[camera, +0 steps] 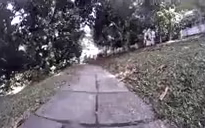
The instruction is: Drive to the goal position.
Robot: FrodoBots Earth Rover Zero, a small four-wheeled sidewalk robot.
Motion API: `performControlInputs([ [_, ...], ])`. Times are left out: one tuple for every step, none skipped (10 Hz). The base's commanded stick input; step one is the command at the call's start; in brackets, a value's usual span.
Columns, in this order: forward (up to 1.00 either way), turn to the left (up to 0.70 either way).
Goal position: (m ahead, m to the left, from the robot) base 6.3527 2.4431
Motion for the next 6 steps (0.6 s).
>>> performControlInputs([
  [0.7,0.0],
  [0.7,0.0],
  [0.7,0.0],
  [0.7,0.0],
  [0.7,0.0],
  [0.7,0.0],
])
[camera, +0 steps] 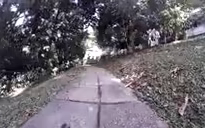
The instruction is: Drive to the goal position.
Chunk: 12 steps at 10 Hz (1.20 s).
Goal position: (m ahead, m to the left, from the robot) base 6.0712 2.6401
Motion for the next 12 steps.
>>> performControlInputs([
  [0.7,0.0],
  [0.7,0.0],
  [0.7,0.0],
  [0.7,0.0],
  [0.7,0.0],
  [0.7,0.0],
  [0.7,0.27],
  [0.7,0.17],
  [0.7,0.0],
  [0.7,0.0],
  [0.7,0.0],
  [0.7,0.0],
])
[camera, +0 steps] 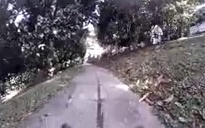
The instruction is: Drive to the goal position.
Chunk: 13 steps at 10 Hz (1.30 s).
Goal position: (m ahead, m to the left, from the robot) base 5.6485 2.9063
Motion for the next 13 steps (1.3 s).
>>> performControlInputs([
  [0.7,0.0],
  [0.7,0.0],
  [0.7,0.0],
  [0.7,0.0],
  [0.7,0.0],
  [0.7,0.0],
  [0.7,0.0],
  [0.7,0.0],
  [0.7,0.0],
  [0.7,0.0],
  [0.7,0.18],
  [0.7,0.27],
  [0.7,0.27],
])
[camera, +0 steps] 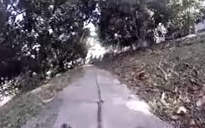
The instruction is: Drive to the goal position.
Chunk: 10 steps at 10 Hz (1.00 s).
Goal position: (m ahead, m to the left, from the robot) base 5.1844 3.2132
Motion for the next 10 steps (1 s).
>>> performControlInputs([
  [0.7,0.21],
  [0.7,0.0],
  [0.7,0.0],
  [0.7,0.0],
  [0.7,0.0],
  [0.7,0.0],
  [0.7,0.0],
  [0.7,0.0],
  [0.7,0.0],
  [0.7,0.0],
])
